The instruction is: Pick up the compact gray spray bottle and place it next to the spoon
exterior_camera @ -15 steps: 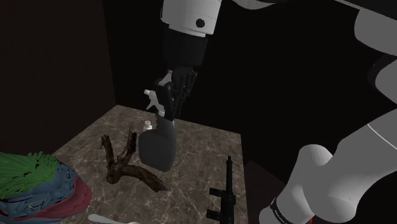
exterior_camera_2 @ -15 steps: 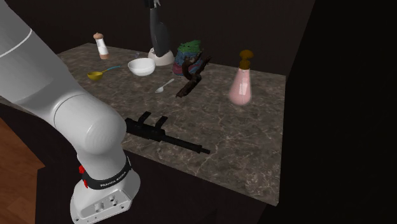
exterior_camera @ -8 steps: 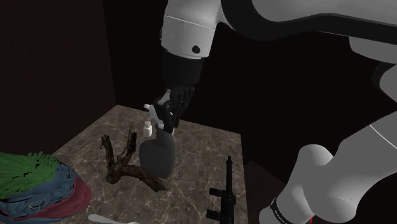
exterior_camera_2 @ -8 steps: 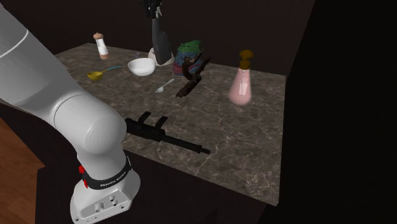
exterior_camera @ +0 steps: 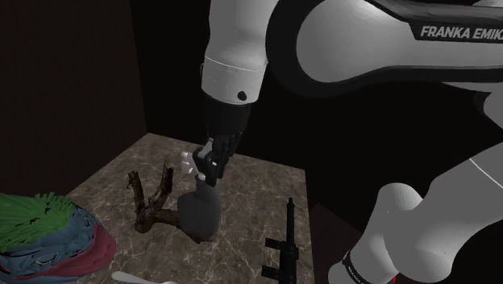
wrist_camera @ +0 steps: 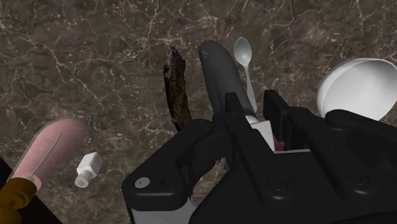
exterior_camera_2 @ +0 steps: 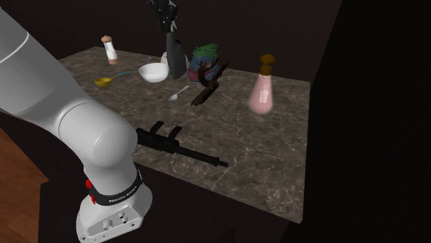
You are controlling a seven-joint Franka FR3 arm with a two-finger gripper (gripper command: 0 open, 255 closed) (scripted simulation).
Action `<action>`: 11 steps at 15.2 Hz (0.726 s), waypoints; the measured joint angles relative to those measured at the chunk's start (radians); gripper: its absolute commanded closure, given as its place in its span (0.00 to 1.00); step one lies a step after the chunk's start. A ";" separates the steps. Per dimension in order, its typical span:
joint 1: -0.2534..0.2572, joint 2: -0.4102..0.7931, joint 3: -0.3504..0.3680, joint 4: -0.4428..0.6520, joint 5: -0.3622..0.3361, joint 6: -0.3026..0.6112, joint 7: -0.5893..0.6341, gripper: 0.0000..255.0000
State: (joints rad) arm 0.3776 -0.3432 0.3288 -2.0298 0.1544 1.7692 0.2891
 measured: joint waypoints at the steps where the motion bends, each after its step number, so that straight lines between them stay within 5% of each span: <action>1: 0.001 -0.007 0.000 -0.020 0.002 0.013 -0.002 1.00; 11: 0.006 -0.003 0.010 -0.151 0.010 0.147 -0.010 1.00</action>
State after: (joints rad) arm 0.3831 -0.3463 0.3392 -2.1803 0.1644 1.9164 0.2792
